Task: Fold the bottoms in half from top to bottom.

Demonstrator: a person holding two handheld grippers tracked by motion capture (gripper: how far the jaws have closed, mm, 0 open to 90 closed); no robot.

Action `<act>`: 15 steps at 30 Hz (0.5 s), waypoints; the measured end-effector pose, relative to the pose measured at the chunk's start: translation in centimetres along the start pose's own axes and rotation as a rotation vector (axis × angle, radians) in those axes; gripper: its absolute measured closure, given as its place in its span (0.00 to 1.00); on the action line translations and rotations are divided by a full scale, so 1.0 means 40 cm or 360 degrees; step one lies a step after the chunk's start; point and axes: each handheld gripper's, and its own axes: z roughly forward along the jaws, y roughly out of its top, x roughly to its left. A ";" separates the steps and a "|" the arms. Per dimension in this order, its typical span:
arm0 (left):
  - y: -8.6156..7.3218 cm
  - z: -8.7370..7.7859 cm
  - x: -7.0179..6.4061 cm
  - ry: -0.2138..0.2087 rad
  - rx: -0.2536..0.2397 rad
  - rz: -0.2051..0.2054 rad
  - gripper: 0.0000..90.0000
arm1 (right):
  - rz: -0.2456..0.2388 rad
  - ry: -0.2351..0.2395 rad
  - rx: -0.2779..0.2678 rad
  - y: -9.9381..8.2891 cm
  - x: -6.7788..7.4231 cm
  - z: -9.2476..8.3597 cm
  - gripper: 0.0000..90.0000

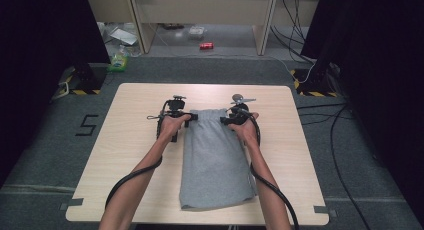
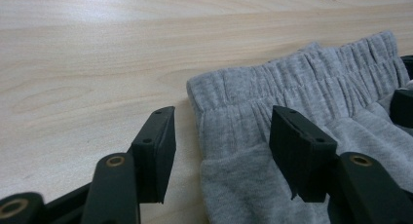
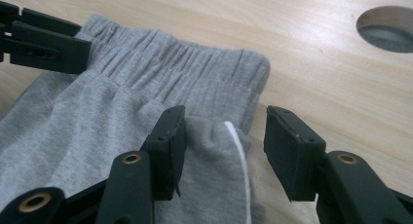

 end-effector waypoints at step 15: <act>-0.005 0.009 -0.004 -0.0014 -0.0002 0.0051 0.62 | 0.0037 0.0029 0.0123 0.015 -0.013 0.038 0.69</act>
